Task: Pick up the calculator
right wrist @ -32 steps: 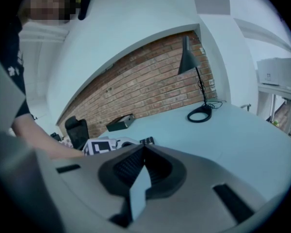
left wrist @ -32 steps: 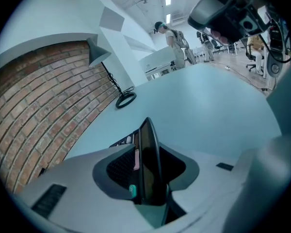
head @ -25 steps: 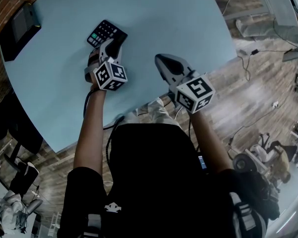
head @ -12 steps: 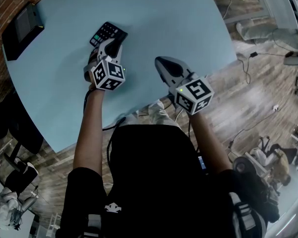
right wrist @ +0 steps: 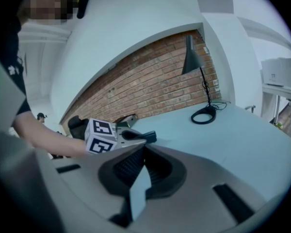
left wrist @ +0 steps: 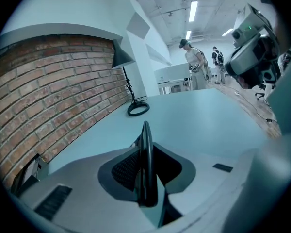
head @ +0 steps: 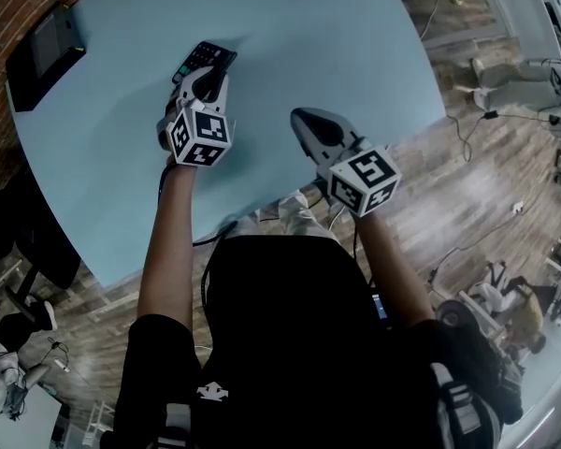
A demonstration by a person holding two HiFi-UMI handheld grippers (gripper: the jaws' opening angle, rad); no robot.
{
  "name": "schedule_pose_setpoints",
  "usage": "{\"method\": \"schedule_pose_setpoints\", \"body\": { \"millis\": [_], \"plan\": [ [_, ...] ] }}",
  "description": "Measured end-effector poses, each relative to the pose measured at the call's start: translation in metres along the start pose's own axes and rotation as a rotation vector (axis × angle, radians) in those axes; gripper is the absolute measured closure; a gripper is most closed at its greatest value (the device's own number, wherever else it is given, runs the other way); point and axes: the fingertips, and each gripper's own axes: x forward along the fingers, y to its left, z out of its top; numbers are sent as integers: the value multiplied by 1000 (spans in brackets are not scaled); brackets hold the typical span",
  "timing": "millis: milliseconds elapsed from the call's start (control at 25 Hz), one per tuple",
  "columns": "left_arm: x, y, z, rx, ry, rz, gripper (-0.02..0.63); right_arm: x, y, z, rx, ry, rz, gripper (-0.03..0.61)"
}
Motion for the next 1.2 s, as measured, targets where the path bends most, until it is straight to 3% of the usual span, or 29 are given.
{"method": "schedule_pose_setpoints", "body": {
  "millis": [880,1200],
  "plan": [
    [-40,28,39,-57,-120,95,548,-3,11,8,-45,-1,43,574],
    [-68,33,59,-72,-159,142,548,-7,21,27,-80,-48,77,574]
  ]
}}
